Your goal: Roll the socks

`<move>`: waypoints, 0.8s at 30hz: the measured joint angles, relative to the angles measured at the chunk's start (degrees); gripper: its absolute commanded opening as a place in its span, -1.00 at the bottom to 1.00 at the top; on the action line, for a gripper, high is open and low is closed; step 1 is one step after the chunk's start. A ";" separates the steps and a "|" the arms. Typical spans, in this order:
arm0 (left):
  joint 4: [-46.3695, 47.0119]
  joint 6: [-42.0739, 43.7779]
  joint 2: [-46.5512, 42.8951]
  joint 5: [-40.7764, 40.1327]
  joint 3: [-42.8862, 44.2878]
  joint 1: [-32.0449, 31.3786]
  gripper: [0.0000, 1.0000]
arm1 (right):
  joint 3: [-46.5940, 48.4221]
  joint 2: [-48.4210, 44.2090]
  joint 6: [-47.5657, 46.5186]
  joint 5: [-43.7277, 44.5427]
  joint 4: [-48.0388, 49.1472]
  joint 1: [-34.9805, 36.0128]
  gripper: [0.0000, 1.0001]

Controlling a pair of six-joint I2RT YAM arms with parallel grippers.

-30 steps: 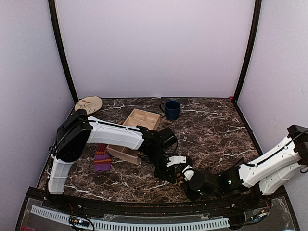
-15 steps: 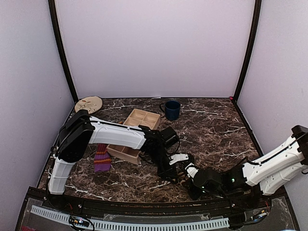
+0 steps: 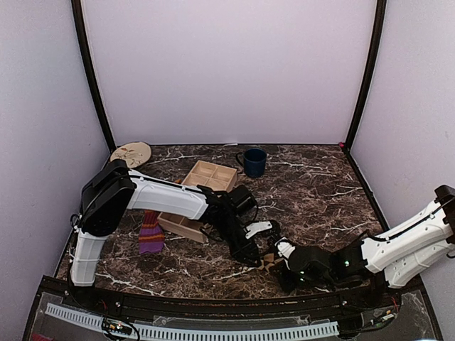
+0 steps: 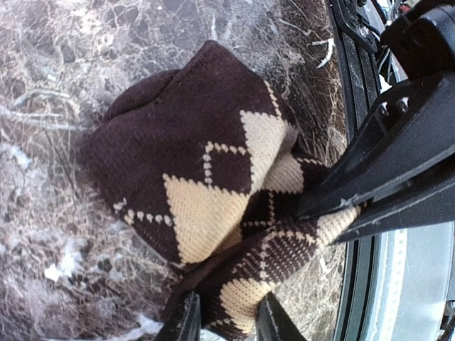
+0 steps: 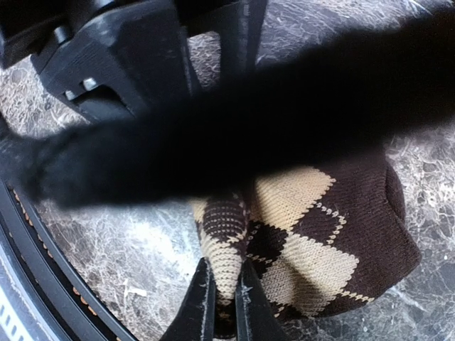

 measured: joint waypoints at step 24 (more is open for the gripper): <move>13.64 -4.57 -7.17 -14.03 -12.13 5.05 -0.40 | -5.81 -4.20 11.96 -2.12 1.11 -1.05 -1.00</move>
